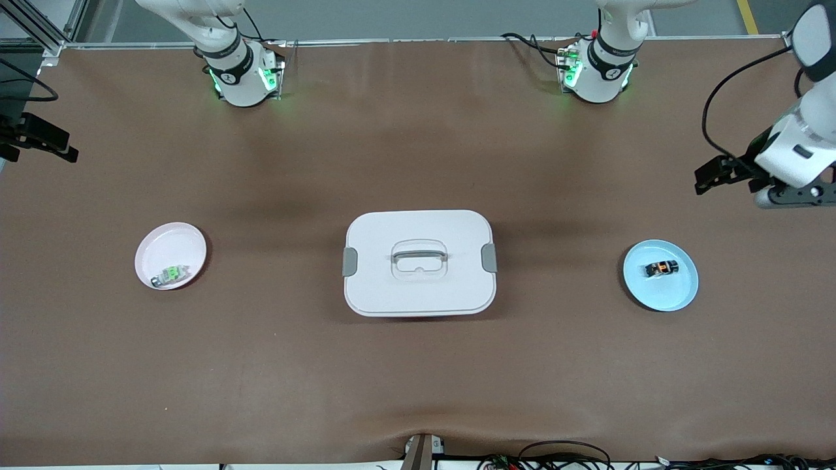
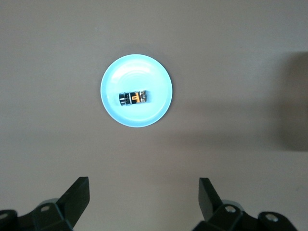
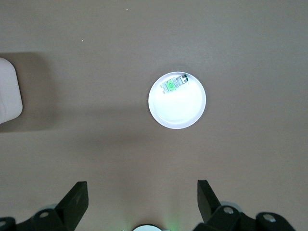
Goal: Transfer orange switch to right arm and place
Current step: 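Move the left gripper over the orange switch on the blue plate, then lower the left gripper and close it on the orange switch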
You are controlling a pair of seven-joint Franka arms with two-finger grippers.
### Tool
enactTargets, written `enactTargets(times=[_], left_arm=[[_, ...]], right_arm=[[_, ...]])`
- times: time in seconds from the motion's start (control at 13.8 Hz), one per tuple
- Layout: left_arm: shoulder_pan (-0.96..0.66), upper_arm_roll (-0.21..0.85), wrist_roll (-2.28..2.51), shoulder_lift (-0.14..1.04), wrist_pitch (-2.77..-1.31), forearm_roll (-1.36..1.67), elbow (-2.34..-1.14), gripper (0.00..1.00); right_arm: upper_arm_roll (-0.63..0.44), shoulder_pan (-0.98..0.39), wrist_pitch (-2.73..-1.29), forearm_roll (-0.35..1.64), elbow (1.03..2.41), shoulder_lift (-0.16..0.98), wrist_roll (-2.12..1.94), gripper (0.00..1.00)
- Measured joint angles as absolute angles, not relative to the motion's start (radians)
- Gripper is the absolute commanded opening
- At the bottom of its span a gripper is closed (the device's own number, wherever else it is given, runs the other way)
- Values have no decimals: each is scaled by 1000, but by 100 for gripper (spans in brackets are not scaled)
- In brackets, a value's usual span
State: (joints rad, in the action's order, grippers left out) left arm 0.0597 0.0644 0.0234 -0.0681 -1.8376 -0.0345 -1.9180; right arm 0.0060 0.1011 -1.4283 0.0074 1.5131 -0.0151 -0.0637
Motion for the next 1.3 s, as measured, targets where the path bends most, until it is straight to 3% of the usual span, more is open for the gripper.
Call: enactTargets(times=[0.94, 1.3], left_arm=[[95, 64, 29, 164, -2309, -138, -2106, 100], [144, 63, 26, 279, -2437, -142, -2117, 100]], right_arm=[[6, 95, -1428, 7, 1513, -15, -64, 100], [6, 94, -1428, 7, 1513, -13, -64, 100]])
